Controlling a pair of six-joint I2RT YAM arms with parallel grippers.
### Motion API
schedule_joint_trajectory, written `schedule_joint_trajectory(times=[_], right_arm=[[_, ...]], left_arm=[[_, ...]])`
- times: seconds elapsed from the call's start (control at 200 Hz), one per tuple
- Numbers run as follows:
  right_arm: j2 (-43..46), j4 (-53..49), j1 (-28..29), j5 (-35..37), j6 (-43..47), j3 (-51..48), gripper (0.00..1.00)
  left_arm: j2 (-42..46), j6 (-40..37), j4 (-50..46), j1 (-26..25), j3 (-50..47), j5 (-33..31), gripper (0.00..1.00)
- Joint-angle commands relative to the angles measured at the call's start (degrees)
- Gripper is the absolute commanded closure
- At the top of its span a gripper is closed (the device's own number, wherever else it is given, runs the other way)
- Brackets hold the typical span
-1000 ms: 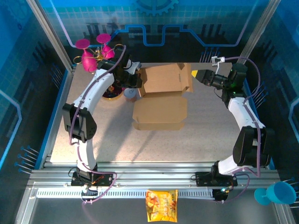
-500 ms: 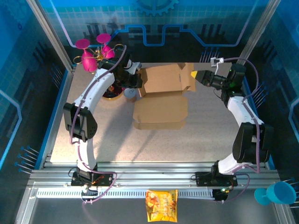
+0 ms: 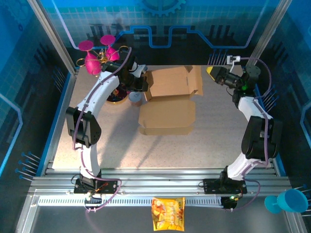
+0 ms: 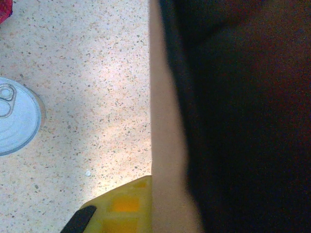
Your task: Fold the paper box
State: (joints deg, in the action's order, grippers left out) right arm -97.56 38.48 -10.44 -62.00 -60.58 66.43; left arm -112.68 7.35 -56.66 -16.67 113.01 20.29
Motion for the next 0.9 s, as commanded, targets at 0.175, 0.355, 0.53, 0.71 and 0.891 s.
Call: schedule_joint_trajectory(times=[0.175, 0.355, 0.53, 0.71, 0.891], right_arm=[[-2.4, 4.7, 4.9, -4.2, -1.7, -0.1, 0.7], [-2.2, 10.1, 5.2, -5.0, -5.8, -1.2, 0.63], [-0.4, 9.1, 6.0, -5.2, -4.6, -2.5, 0.59], [3.1, 2.8, 6.7, -5.4, 0.6, -3.2, 0.57], [5.7, -1.5, 7.2, -5.7, 3.9, -3.9, 0.56]], left_arm=[[1.1, -0.1, -0.1, 0.5, 0.4, 1.5, 1.0], [0.7, 0.0, 0.0, 0.5, 0.7, 1.8, 1.0], [0.5, 0.1, -0.1, 0.5, 1.2, 1.6, 1.0], [0.3, 0.5, -0.2, 0.5, 1.5, 1.3, 1.0], [-0.2, 1.1, -0.5, 0.5, 2.2, 1.4, 1.0]])
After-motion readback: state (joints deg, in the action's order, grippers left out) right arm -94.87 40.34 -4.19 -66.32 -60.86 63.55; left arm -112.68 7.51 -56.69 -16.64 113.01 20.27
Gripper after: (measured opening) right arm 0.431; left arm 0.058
